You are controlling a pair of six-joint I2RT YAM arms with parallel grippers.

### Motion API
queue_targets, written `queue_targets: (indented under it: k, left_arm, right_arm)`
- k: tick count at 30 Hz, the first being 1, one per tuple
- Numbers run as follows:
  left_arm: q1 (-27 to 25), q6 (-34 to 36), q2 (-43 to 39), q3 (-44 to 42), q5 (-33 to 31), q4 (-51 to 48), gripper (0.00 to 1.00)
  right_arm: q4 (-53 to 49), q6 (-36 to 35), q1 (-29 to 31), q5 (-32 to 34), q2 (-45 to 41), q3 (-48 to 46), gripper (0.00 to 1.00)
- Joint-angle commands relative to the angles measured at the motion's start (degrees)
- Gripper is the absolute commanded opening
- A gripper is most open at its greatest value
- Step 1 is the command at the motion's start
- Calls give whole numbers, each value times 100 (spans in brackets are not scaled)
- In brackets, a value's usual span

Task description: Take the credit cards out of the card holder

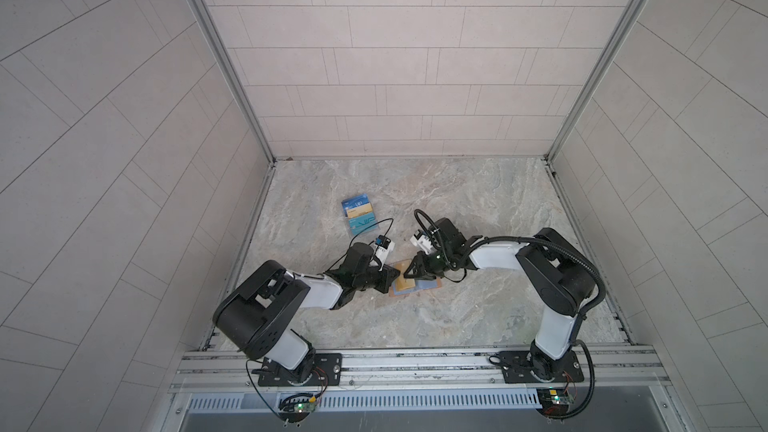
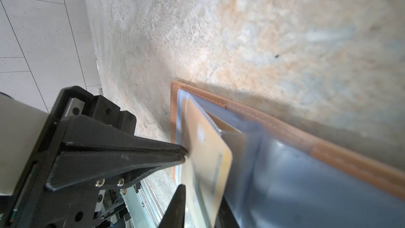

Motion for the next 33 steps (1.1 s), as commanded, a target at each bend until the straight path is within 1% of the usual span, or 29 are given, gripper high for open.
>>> queue_targets:
  k: [1,8,24,33]
  left_arm:
    - [-127,108,228,-148,-217,-771,0]
    - [-129,100,249,-152,-240,-784,0]
    - [-130,101,264,-144,-264,-825,0]
    - [-129,104,267,-139,-261,-826,0]
  right_arm:
    - [38,-7,-39,71,-280,16,23]
    - [153,5,-161,-15,-467,-132,23]
    - [299,31,-348,-189,-606,-341,21]
    - [332,51,-424,-243,-682,-375,17]
